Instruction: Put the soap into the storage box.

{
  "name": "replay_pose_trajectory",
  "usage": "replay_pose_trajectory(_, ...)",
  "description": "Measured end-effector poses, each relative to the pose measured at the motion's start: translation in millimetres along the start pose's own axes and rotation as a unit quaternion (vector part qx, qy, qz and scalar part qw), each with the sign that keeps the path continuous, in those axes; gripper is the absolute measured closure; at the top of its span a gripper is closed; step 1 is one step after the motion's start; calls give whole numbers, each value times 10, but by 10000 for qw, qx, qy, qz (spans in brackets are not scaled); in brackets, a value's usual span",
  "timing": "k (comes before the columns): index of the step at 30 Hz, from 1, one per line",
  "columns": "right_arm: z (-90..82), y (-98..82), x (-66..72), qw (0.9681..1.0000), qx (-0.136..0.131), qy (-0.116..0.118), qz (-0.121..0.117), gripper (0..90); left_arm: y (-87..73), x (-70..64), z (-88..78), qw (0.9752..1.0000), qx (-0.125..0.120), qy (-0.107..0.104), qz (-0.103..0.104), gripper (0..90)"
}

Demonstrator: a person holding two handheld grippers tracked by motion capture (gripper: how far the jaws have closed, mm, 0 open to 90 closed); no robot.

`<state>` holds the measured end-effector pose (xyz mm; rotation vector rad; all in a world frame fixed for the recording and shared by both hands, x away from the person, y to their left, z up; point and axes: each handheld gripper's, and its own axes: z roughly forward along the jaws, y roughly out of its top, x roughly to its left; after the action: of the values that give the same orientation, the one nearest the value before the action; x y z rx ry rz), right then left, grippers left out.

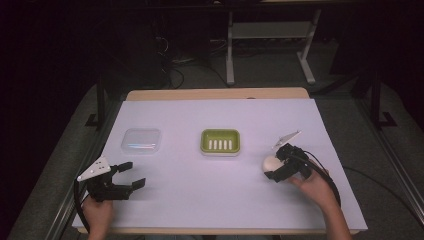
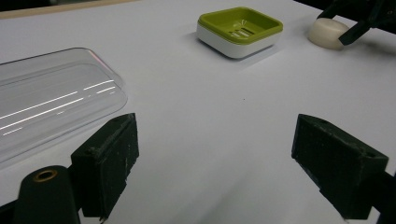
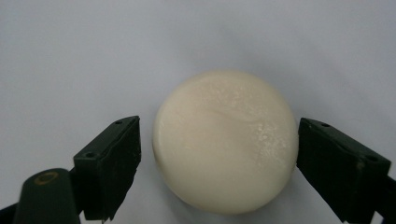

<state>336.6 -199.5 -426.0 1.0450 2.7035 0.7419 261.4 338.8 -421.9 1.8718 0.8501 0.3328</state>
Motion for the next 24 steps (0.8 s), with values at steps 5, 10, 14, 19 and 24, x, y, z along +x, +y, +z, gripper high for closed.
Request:
replay_pose_trajectory(5, 41, 3, 11, 9999, 57, -91, -27, 152, -1, -1, 10, 10000, 6, -17, 1, 145)
replay_pose_trajectory(10, 72, 9, 27, 9998, 121, -160, -81, 193, 2, 1, 17, 10000, 3, -27, 16, 145)
replay_pose_trajectory(14, 71, -20, 34, 9998, 42, -202, -6, 220, 8, 2, 14, 10000, -3, -32, 17, 145)
replay_pose_trajectory(19, 64, -49, 32, 9998, -50, -209, 54, 222, 10, 1, 16, 10000, -8, -46, 25, 145)
replay_pose_trajectory(24, 72, -55, 63, 9995, -47, -328, 12, 225, 10, 5, 12, 10000, -14, -47, 29, 145)
